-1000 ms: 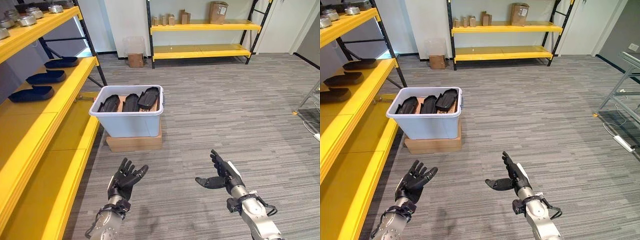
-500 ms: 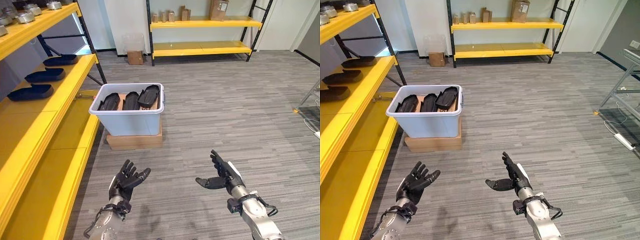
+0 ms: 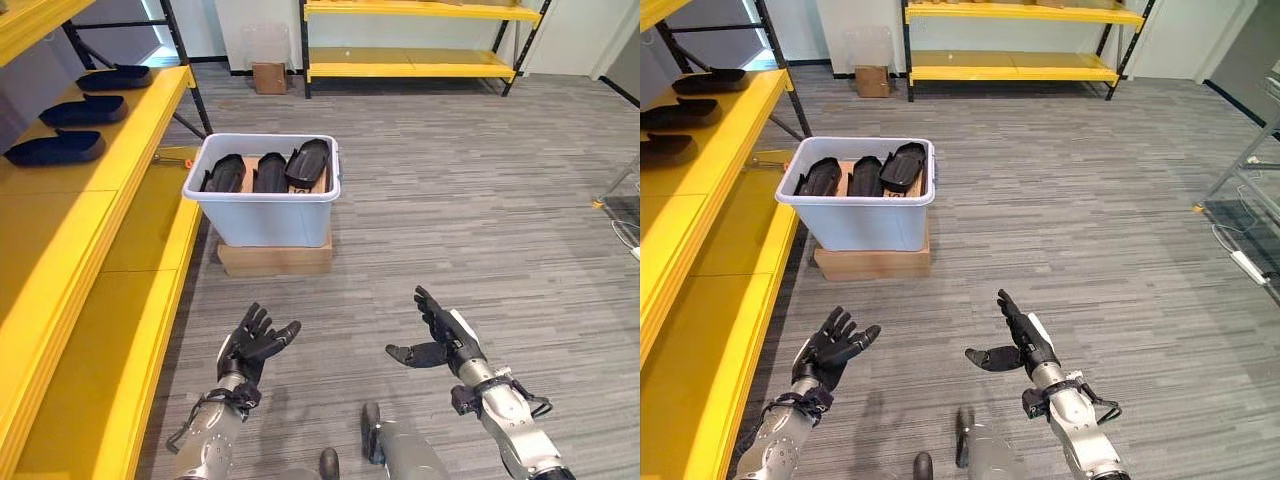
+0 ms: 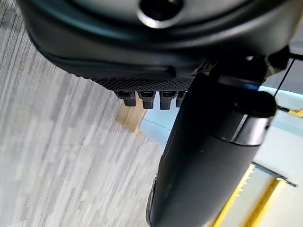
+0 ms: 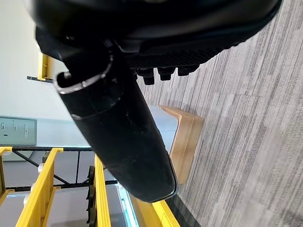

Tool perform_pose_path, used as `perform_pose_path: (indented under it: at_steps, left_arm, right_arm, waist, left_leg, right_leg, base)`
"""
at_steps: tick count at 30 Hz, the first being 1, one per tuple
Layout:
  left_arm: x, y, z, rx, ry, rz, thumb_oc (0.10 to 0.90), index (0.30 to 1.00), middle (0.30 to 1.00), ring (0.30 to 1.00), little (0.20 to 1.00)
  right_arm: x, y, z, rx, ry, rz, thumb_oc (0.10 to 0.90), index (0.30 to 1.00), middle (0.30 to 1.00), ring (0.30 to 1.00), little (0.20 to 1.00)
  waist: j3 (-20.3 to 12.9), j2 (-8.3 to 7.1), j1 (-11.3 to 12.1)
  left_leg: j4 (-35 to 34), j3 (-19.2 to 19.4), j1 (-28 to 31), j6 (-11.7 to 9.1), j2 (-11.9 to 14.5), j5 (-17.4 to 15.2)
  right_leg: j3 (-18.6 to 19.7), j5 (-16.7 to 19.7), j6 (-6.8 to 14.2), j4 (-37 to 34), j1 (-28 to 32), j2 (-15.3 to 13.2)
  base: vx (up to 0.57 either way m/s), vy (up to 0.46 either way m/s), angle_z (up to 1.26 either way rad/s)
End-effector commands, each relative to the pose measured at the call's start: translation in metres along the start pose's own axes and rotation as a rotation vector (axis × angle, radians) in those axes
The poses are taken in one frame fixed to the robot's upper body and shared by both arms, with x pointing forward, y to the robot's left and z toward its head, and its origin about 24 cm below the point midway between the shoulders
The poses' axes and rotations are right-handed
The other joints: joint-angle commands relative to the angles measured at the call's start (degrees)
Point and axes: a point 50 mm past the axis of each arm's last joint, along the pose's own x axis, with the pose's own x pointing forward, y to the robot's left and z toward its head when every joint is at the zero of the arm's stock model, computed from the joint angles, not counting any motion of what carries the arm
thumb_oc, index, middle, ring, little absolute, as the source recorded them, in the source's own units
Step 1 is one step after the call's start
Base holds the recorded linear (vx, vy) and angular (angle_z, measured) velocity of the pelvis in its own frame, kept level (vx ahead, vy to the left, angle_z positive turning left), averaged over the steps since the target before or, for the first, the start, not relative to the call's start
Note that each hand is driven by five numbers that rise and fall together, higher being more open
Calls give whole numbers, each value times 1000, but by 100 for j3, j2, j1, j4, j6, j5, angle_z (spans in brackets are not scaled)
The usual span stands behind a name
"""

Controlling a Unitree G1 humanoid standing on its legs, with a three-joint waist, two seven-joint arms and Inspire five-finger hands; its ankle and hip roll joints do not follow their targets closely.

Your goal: Move parts from the plastic box to the shelf.

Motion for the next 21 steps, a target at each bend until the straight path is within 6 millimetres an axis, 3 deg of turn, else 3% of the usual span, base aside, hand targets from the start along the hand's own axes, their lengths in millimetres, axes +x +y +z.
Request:
perform_pose_path:
  at_steps: [1, 4, 8, 12, 16, 18, 21]
  left_arm:
    - [2, -26, 25, 58, -152, -181, 900, 1000, 1000, 1000, 1000]
    - [1, -34, 22, 46, -157, -208, 900, 1000, 1000, 1000, 1000]
    - [3, -41, 23, 19, -150, -218, 900, 1000, 1000, 1000, 1000]
    - [5, -49, 29, 20, -164, -238, 900, 1000, 1000, 1000, 1000]
    - [7, -52, 33, 16, -176, -243, 900, 1000, 1000, 1000, 1000]
    - [10, -56, 37, 27, -192, -236, 900, 1000, 1000, 1000, 1000]
    - [10, -56, 36, 27, -188, -233, 900, 1000, 1000, 1000, 1000]
  right_arm:
    - [9, -15, 46, -27, -260, -38, 900, 1000, 1000, 1000, 1000]
    - [8, -12, 43, -29, -243, -27, 900, 1000, 1000, 1000, 1000]
    - [9, -9, 40, -25, -211, -6, 900, 1000, 1000, 1000, 1000]
    - [7, -8, 37, -33, -197, -6, 900, 1000, 1000, 1000, 1000]
    - [6, -9, 35, -28, -188, -14, 900, 1000, 1000, 1000, 1000]
    - [2, -11, 28, -23, -167, -26, 900, 1000, 1000, 1000, 1000]
    - [0, -12, 25, -9, -158, -40, 900, 1000, 1000, 1000, 1000]
  waist:
    - [-527, 7, -189]
    - [-682, 9, -265]
    - [-836, 114, -339]
    - [-893, 155, -379]
    - [-906, 136, -395]
    - [-936, 106, -395]
    - [-926, 73, -368]
  left_leg:
    - [-502, -695, 756, -121, -88, -654]
    - [-418, -728, 881, -120, -120, -853]
    - [-193, -553, 1068, -297, 22, -870]
    - [494, -365, 787, -550, 210, -292]
    - [830, -252, 568, -641, 292, -81]
    - [1469, -59, 229, -834, 329, 195]
    - [1902, 104, -15, -958, 380, 400]
  right_leg:
    - [227, 1089, -25, -382, 144, 390]
    - [132, 830, -236, -341, 377, 406]
    - [41, 448, -495, -329, 712, 445]
    - [159, 166, -654, -349, 978, 562]
    - [214, 76, -708, -418, 1117, 587]
    - [125, 17, -780, -611, 1309, 541]
    - [81, 21, -826, -789, 1489, 493]
  base:
    - [399, -153, 40]
    - [423, -180, 47]
    - [388, -182, 16]
    - [333, -200, 4]
    - [217, -142, 0]
    - [262, -205, 5]
    - [118, -108, 6]
